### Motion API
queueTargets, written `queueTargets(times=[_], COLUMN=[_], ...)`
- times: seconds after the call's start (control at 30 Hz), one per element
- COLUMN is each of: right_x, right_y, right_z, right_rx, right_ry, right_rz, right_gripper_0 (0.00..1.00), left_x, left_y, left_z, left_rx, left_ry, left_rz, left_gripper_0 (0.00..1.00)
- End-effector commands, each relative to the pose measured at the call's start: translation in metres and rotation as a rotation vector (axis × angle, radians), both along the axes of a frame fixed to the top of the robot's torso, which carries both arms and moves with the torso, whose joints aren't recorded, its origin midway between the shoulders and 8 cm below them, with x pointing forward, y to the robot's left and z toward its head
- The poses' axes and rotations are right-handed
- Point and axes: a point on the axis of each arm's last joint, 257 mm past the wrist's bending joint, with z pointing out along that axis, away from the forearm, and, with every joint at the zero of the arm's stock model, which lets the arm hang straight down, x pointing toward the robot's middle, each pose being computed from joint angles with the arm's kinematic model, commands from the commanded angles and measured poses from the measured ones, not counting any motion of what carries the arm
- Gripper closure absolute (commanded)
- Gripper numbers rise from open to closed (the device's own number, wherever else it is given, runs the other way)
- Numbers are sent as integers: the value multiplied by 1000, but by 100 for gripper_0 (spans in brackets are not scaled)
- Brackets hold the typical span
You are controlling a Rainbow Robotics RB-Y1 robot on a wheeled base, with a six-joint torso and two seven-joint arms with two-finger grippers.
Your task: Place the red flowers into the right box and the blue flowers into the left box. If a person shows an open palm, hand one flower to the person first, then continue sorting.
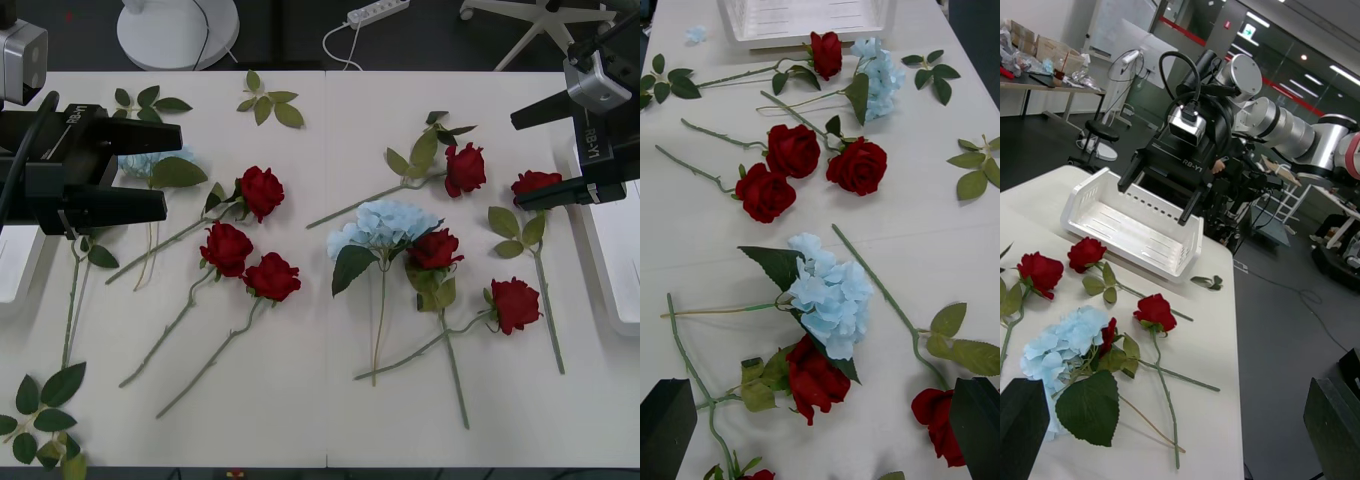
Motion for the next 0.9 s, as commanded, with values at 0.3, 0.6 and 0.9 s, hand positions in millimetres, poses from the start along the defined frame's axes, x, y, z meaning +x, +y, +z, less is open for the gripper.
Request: queueTargets(times=[0.3, 0.6, 0.9], right_x=[12, 44, 65], right_y=[-14, -30, -57], right_z=[4, -2, -39], right_rx=[-100, -48, 9], right_ry=[-63, 105, 328], right_rz=[-15, -335, -653], right_gripper_0=[0, 0, 0], left_x=[11, 37, 67], left_y=[58, 120, 184], left_z=[-15, -49, -99], left_rx=[116, 306, 442], left_ry=[321, 612, 760], left_rz=[137, 421, 771], left_gripper_0=[0, 0, 0])
